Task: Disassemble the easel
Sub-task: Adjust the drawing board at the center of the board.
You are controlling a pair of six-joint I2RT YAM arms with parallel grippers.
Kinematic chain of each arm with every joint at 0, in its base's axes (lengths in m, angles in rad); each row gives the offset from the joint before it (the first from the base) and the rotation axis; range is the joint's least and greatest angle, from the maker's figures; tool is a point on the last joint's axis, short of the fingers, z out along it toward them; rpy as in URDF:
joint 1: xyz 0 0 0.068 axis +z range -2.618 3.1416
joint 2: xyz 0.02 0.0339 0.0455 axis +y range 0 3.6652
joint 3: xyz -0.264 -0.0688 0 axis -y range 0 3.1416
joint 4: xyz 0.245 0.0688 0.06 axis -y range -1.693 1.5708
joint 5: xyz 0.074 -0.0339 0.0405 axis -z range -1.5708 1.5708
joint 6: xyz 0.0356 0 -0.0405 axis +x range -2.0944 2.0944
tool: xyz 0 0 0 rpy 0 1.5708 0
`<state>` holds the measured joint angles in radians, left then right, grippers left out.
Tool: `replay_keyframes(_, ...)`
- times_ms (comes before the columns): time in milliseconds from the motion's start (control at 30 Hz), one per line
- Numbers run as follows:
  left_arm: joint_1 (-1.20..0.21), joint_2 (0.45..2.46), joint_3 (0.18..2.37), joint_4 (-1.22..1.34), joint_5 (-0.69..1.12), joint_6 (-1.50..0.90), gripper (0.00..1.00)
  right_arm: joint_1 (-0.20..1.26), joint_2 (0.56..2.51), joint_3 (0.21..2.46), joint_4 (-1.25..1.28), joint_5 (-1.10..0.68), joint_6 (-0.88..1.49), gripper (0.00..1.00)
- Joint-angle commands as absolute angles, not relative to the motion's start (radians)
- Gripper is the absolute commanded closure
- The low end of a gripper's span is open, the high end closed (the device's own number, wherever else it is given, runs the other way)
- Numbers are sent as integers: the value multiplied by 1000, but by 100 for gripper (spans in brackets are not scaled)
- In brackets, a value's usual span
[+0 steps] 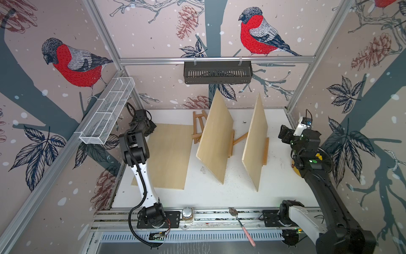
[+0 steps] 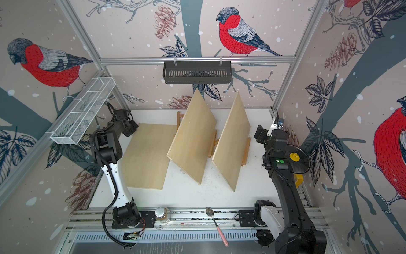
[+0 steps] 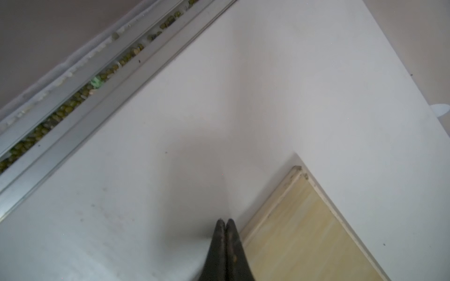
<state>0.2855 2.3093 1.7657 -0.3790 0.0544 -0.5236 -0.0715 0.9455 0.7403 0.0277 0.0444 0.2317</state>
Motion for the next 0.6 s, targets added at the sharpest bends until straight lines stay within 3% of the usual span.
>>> replay_keyframes(0,282,2263,1745,-473,84,-536,95,-71,943,742,32,49,231,15)
replay_keyframes(300,265,2025,1601,-425,84,-509,94,-67,947,742,35,31,242,15)
replay_keyframes(567,120,1829,1392,-436,144,-473,95,-55,946,752,28,18,247,15)
